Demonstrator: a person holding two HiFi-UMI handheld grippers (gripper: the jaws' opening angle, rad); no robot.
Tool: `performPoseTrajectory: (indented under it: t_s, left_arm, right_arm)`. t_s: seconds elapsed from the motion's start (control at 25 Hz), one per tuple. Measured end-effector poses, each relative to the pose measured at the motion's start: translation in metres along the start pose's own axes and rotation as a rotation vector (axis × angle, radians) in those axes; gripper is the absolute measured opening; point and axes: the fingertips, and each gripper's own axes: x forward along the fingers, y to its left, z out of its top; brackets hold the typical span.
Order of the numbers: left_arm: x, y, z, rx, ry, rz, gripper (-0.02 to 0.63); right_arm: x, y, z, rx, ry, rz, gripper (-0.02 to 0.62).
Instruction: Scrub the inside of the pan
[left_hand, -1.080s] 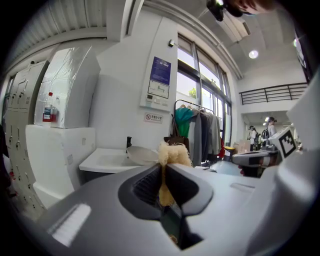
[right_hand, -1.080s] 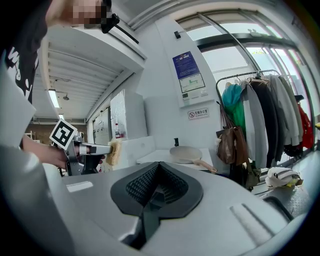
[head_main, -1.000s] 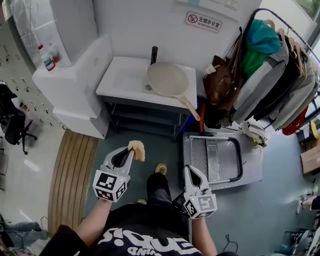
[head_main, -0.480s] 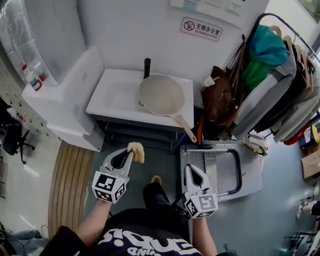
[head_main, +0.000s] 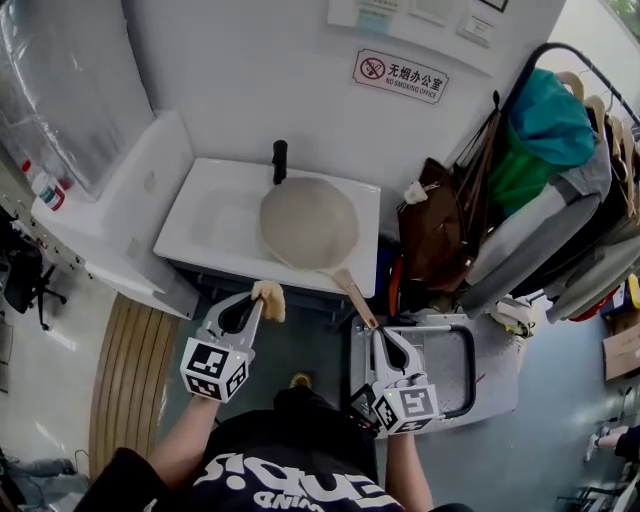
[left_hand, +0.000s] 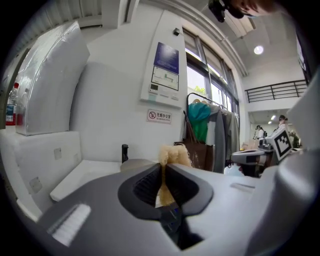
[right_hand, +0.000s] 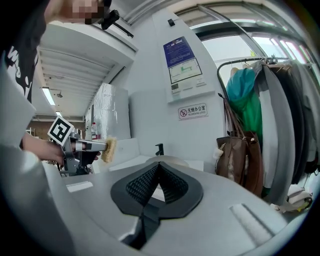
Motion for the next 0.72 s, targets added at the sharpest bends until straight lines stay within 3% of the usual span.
performPoseTrajectory:
  t_s: [0.36, 0.72]
  left_arm:
    - [0.039, 0.015, 0.02, 0.021, 0.011, 0.063, 0.018]
    - [0.077, 0.033, 0.033, 0.038, 0.004, 0.042, 0.018]
  right_arm:
    - [0.051, -0.042, 0.015, 0.016, -0.009, 0.046, 0.009]
    - [0.086, -0.054, 0.022, 0.026, -0.009, 0.029, 0.009]
